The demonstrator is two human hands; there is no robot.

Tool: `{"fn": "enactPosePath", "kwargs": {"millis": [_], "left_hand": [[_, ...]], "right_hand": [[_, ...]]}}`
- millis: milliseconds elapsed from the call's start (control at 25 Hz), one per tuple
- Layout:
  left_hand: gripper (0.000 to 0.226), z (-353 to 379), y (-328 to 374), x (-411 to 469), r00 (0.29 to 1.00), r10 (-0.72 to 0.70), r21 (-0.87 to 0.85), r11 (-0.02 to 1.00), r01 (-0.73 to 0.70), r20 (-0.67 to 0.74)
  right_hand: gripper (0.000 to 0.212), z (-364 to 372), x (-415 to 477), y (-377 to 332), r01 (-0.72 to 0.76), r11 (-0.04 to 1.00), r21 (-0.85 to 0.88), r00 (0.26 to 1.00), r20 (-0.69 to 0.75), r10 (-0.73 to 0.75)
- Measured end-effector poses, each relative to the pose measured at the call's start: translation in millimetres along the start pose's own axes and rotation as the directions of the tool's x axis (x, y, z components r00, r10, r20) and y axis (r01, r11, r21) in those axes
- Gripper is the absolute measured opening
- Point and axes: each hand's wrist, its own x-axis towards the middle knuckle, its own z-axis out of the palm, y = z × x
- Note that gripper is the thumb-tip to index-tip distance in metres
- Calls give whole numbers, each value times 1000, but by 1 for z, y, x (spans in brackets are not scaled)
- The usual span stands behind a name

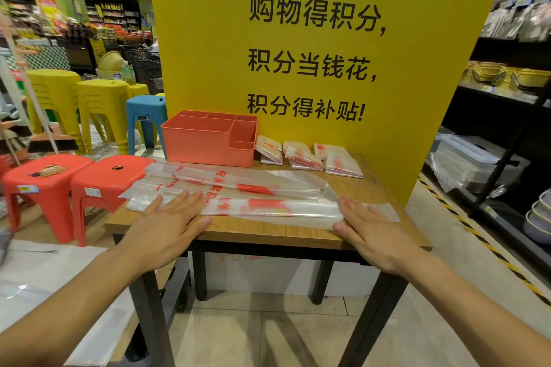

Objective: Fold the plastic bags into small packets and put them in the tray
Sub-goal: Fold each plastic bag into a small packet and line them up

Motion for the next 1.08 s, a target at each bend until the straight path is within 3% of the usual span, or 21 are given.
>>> {"fn": "enactPosePath", "kwargs": {"millis": [240, 400, 520, 600, 720, 880, 960, 1080], "left_hand": [[70, -6, 2, 0, 998, -38, 14, 999, 37, 45], [84, -8, 0, -2, 999, 4, 36, 999, -5, 47], [88, -12, -4, -6, 994, 104, 139, 985, -99, -30], [81, -19, -6, -9, 976, 195, 182, 968, -174, -101], [51, -27, 0, -17, 911, 349, 303, 912, -276, -221], [85, -36, 7, -22, 915, 345, 334, 905, -264, -210], [77, -50, 6, -13, 851, 433, 363, 875, -319, -296], [41, -69, -6, 10, 704, 597, 399, 795, -456, -385]], "right_hand": [[105, 3, -14, 36, -127, 992, 27, 991, -42, 128], [103, 10, -16, 39, -143, 989, 46, 981, -125, 147], [101, 14, -19, 41, -142, 988, 58, 970, -192, 151], [99, 15, -22, 41, -120, 991, 53, 967, -218, 129], [99, 11, -29, 37, -20, 996, 83, 966, -256, 40], [92, 3, -23, 18, 130, 990, 56, 960, -258, -111], [86, -1, -16, 8, 157, 987, 48, 949, -285, -137], [73, -8, -13, 1, 205, 978, -31, 937, -284, -205]]}}
